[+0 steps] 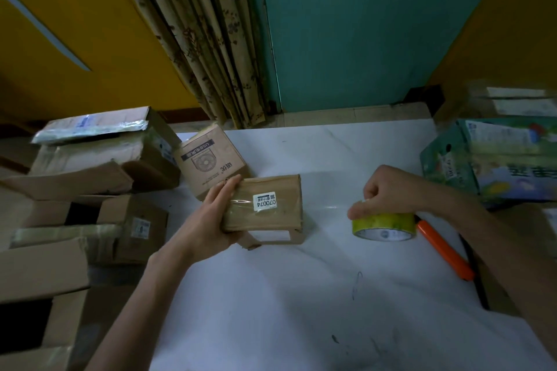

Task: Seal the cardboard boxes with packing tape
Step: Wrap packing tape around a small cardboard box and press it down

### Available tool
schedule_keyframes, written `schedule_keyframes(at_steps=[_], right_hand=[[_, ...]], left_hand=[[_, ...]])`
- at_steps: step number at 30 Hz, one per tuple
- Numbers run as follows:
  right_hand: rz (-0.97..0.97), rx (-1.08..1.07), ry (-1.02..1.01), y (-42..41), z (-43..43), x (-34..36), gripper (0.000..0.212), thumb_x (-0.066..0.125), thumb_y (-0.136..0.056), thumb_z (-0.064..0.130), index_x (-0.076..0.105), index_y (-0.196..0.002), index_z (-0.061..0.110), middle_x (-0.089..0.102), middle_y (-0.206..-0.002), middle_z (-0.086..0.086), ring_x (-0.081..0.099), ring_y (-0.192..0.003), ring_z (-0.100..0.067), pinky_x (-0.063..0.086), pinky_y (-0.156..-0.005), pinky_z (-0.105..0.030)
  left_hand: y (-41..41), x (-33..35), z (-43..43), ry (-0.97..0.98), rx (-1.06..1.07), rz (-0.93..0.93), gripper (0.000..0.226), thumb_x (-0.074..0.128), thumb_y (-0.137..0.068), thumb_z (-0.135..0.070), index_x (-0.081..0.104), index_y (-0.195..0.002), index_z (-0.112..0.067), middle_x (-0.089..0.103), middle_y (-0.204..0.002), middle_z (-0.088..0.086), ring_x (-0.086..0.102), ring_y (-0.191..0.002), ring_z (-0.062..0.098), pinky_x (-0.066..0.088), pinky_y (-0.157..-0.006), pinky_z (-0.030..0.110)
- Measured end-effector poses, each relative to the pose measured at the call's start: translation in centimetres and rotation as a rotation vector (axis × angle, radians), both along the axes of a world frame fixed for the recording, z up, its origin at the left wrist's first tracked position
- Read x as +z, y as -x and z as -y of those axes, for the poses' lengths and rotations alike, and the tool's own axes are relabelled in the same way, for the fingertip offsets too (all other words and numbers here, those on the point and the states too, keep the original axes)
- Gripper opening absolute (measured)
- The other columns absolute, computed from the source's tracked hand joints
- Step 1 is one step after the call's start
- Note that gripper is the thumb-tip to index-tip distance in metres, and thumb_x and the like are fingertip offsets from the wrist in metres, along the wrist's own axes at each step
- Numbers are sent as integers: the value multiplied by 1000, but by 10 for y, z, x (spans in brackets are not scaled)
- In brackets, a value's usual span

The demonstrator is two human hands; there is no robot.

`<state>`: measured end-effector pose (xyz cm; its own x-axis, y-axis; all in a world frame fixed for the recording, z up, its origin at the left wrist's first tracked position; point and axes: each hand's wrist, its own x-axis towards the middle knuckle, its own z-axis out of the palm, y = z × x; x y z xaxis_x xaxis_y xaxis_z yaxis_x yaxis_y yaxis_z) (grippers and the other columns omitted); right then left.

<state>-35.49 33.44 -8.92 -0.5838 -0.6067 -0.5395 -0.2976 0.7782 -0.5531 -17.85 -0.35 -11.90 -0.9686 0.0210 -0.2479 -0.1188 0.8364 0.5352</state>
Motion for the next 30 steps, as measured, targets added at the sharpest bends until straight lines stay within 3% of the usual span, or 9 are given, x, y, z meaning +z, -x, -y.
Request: schedule_keyframes(at_steps=[2,4,7,12,15,18,23,26,30], right_hand=[[-16,-11,54,-2,7,2,57,78,-69,60,45,-47,19,32,-42,11,32,-44,-8,31,-52,-28],[-29,-42,85,-3,13,3,56,76,-72,59,45,-52,18,34,-47,7,34,-47,-9,31,-53,-29],[-15,-77,121,-6,21,5,52,73,-77,57,47,-55,17,39,-51,5,40,-51,-11,36,-54,-29],[153,-131,112,-6,22,9,50,73,-80,52,53,-68,8,66,-65,-15,71,-57,-22,56,-62,-38],[186,-138,72,-5,11,10,44,73,-82,48,58,-72,8,70,-67,-9,72,-59,-24,60,-63,-38],[58,-84,5,-7,6,5,42,73,-80,54,61,-65,16,65,-69,-4,64,-58,-14,52,-57,-25],[88,-138,21,-12,9,-15,45,79,-77,50,61,-67,10,66,-76,-10,70,-55,-25,58,-51,-34],[61,-144,21,-17,14,-26,45,77,-78,51,59,-66,12,62,-75,-6,67,-55,-20,53,-46,-27],[62,-189,52,-16,13,-30,45,79,-76,50,58,-62,13,59,-69,-5,66,-53,-23,55,-46,-30]], left_hand=[[3,14,-3,166,36,138,122,86,-78,-30,-10,-152,-49,-9,-165,-8,11,-153,34,30,-119,53],[12,32,-21,374,48,211,131,85,-74,-49,-15,-157,-38,-26,-165,4,-17,-153,40,3,-120,63],[37,48,-71,455,-91,77,136,78,-72,-67,-22,-157,-33,-31,-163,9,-26,-150,38,-14,-115,63],[73,27,-132,452,-305,47,121,69,-74,-75,-5,-161,-33,-10,-169,12,-12,-154,37,-8,-117,72],[69,13,-131,464,-294,6,111,64,-75,-78,10,-161,-33,5,-167,12,3,-154,33,-5,-119,68],[60,11,-125,442,-278,-42,112,58,-75,-84,9,-161,-32,-1,-169,12,1,-154,31,-6,-122,62],[54,12,-119,410,-315,-70,110,59,-71,-85,18,-160,-36,-8,-169,10,-5,-155,31,-12,-121,57],[55,12,-122,442,-309,-68,98,67,-71,-77,33,-154,-37,2,-167,13,1,-153,34,-9,-120,62],[58,14,-131,459,-231,-84,72,75,-66,-41,60,-134,-27,39,-140,14,37,-131,38,9,-115,64]])
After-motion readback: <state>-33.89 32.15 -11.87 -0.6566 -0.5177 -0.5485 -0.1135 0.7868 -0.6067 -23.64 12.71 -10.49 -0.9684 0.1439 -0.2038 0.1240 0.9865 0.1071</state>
